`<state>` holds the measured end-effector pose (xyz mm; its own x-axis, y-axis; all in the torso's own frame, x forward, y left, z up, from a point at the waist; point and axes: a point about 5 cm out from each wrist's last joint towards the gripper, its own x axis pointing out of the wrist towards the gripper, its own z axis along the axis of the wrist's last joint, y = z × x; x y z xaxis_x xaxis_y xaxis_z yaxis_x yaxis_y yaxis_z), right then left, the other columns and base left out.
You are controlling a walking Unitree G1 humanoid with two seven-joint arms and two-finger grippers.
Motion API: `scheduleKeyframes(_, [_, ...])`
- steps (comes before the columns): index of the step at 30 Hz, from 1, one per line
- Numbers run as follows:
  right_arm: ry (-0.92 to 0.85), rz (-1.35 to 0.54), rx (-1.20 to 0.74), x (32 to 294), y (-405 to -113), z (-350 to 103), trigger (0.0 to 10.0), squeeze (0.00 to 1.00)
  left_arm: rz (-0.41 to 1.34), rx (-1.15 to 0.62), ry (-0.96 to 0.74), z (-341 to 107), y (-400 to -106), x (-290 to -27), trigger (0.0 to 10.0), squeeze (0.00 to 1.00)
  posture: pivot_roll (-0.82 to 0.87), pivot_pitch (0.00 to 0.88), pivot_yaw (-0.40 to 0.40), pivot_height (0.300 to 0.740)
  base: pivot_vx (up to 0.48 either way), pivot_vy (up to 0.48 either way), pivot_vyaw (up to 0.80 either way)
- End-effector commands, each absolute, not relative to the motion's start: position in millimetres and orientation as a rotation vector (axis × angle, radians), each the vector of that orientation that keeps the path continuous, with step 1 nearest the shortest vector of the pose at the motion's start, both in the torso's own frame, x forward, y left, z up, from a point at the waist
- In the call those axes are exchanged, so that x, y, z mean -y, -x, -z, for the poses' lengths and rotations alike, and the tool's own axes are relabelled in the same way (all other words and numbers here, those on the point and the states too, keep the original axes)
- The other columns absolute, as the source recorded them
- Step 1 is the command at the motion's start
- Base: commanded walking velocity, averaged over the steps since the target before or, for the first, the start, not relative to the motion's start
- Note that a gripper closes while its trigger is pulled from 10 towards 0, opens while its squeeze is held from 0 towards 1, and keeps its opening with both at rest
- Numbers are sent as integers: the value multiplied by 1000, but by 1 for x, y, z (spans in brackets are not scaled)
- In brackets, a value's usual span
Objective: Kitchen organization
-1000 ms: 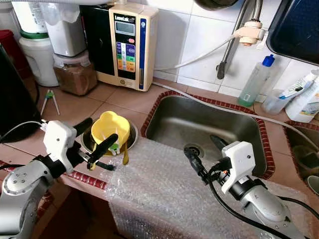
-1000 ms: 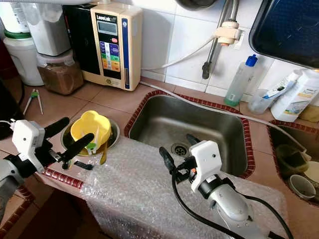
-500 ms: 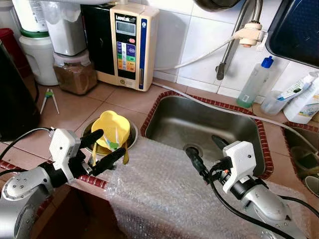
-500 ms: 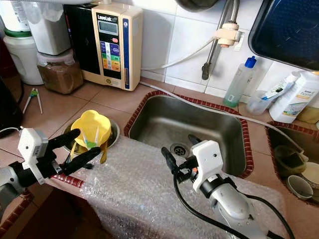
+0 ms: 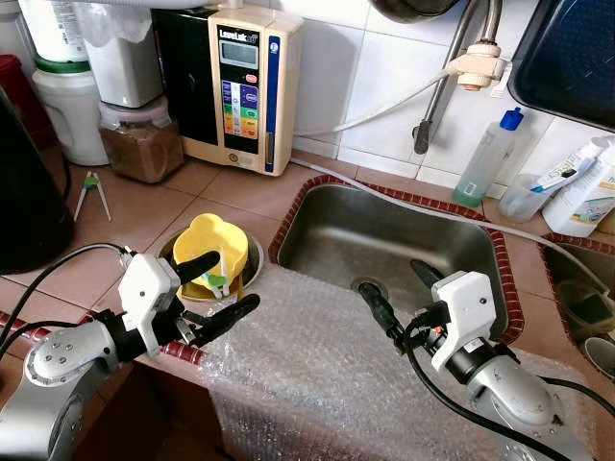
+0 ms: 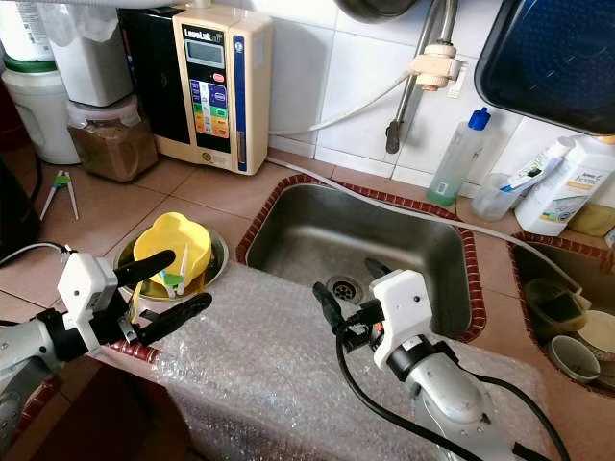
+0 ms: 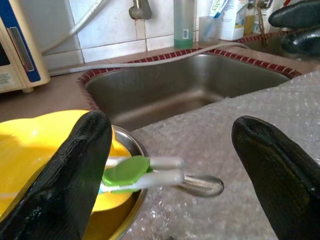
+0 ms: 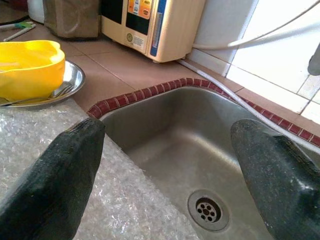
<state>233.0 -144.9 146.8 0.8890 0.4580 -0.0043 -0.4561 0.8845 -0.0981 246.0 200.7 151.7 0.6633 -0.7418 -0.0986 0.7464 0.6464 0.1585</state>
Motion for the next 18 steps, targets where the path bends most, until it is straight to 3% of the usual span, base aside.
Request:
scheduleKeyframes(1, [109, -459, 30, 150, -235, -149, 10000, 0, 877, -10, -234, -154, -244, -196, 10000, 0, 165, 0, -101, 740, 0, 0, 0])
scheduleKeyframes(6, [118, -454, 39, 150, -236, -151, 10000, 0, 837, 13, -348, -147, -247, -196, 10000, 0, 160, 0, -102, 740, 0, 0, 0])
scheduleKeyframes(16, [118, -435, 44, 150, -235, -152, 10000, 0, 777, 24, -340, -132, -260, -192, 10000, 0, 143, 0, -91, 740, 0, 0, 0])
scheduleKeyframes(17, [118, -434, 45, 150, -235, -152, 10000, 0, 773, 26, -328, -131, -261, -192, 5529, 0, 143, 0, -89, 740, 0, 0, 0])
scheduleKeyframes(18, [118, -433, 45, 150, -235, -152, 10000, 0, 760, 33, -319, -132, -263, -192, 4431, 0, 141, 0, -87, 740, 0, 0, 0])
